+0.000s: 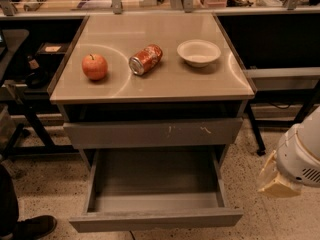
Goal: Close middle drawer
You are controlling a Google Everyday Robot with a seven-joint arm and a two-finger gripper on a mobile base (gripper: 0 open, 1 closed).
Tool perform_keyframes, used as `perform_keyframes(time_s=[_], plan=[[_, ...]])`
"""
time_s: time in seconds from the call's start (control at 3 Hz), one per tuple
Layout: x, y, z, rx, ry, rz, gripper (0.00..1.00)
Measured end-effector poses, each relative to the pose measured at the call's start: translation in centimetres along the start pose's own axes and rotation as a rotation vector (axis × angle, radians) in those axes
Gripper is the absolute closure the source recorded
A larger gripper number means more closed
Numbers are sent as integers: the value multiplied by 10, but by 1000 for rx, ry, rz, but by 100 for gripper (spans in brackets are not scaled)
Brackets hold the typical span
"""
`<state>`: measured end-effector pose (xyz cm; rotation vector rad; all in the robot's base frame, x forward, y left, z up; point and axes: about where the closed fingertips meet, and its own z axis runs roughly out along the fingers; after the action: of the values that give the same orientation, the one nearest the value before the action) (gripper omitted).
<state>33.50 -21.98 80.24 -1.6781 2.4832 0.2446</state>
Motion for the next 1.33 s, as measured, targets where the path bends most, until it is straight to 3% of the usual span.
perform_keyframes(time_s=[0.33, 0.67, 1.0, 1.33], plan=[[0, 0, 0, 0, 0, 0, 100], [5, 2, 19, -30, -7, 18, 100], [16, 10, 70, -69, -26, 69, 100], [20, 9, 119, -76, -64, 102, 100]])
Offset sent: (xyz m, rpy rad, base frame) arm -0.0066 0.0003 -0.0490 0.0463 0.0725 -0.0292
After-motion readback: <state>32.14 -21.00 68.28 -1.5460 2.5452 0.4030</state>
